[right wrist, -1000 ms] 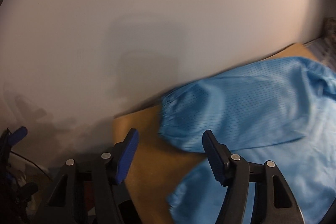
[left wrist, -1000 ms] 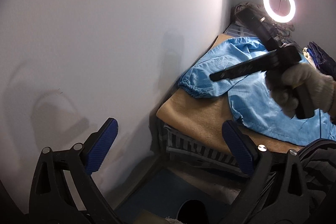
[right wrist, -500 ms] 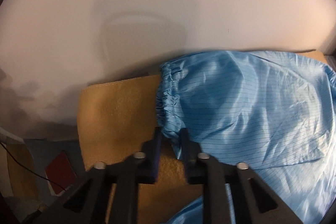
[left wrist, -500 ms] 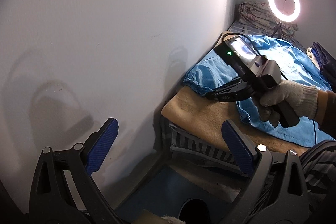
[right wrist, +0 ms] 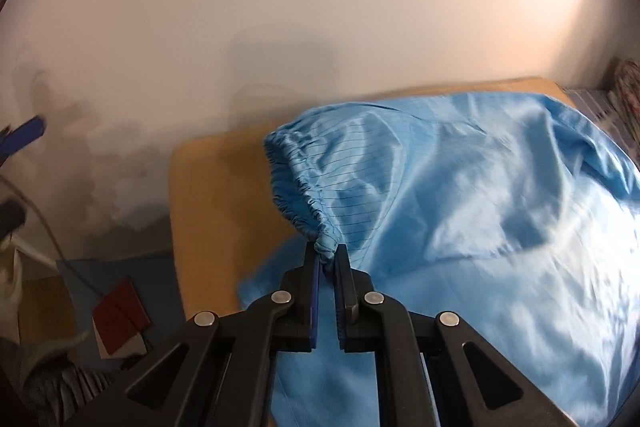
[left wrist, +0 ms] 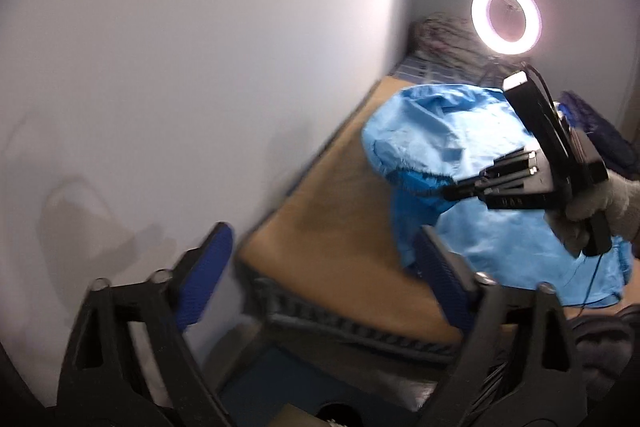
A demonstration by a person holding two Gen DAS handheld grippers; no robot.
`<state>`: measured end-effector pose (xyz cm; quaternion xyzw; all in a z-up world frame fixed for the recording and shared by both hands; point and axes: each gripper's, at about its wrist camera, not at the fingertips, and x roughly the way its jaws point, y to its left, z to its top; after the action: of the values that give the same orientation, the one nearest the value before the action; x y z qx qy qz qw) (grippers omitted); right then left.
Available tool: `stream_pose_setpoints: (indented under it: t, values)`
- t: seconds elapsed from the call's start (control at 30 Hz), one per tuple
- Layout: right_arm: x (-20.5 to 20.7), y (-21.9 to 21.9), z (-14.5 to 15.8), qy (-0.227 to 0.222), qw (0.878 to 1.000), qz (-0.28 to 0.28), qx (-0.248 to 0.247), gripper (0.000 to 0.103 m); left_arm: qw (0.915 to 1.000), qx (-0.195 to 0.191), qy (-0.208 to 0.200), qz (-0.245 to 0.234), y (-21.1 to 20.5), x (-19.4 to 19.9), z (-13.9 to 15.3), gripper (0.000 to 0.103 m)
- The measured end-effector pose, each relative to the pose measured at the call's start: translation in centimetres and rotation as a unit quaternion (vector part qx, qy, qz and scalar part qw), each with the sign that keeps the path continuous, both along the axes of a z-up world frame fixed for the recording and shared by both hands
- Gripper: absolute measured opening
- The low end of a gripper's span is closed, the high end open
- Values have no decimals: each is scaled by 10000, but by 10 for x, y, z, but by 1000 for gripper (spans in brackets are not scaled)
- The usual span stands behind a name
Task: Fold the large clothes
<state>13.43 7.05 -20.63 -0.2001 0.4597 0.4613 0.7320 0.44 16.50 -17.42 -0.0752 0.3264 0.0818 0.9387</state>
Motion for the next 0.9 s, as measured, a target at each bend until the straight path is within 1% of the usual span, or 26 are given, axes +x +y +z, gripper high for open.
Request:
stream_pose_setpoints:
  t: [0.07,0.1,0.13,0.2,0.27,0.33,0.4,0.47,0.53,0.57,0.6,0.67,0.7,0.73,0.77,0.8,0.83,0.87,0.9]
  values:
    - [-7,-15,-2,6,10000,-18,-41,4,9996,-200,40,-199,-4,16,0,86]
    - [-5,-21,2,1,10000,-20,-67,4,9990,-314,50,-309,-7,26,-1,86]
    - [-8,-25,-3,2,10000,-42,-87,4,9983,-426,41,-400,-9,35,-1,86]
    - [-10,-25,-9,97,9999,-129,-50,4,9960,-671,101,-585,-15,54,-4,86]
    - [-11,-23,-13,196,9996,-221,21,4,9916,-1010,215,-778,-15,78,-12,86]
    - [-4,-15,-28,250,9993,-277,64,4,9877,-1264,420,-815,-21,99,-24,86]
    - [-7,-20,-36,297,9989,-331,133,4,9833,-1545,653,-705,-19,122,-42,86]
    - [-9,-24,-38,396,9982,-369,257,4,9760,-1909,869,-588,-13,140,-60,86]
    - [-3,-30,-43,485,9973,-397,387,4,9649,-2343,1070,-508,-7,152,-80,86]
    - [-4,-32,-45,507,9970,-401,428,4,9606,-2496,1136,-457,-5,157,-88,86]
    - [-4,-35,-47,527,9967,-413,464,4,9546,-2693,1216,-377,0,163,-98,83]
    - [-4,-39,-51,555,9963,-456,481,4,9406,-3107,1337,-286,6,172,-115,67]
    - [0,-40,-54,591,9959,-469,492,5,9343,-3285,1350,-293,7,176,-120,62]
    - [1,-42,-56,631,9956,-479,502,5,9294,-3419,1351,-335,7,178,-124,51]
    - [1,-44,-57,669,9954,-470,495,6,9291,-3420,1354,-377,5,181,-125,38]
    - [2,-46,-57,667,9955,-463,483,11,9318,-3343,1343,-439,3,183,-124,29]
    - [5,-49,-59,666,9956,-446,485,17,9357,-3229,1331,-507,0,184,-121,13]
    - [5,-54,-57,663,9956,-443,484,23,9401,-3095,1319,-542,-3,185,-119,8]
    - [8,-58,-56,716,9951,-435,532,32,9432,-3000,1309,-573,-4,185,-116,7]
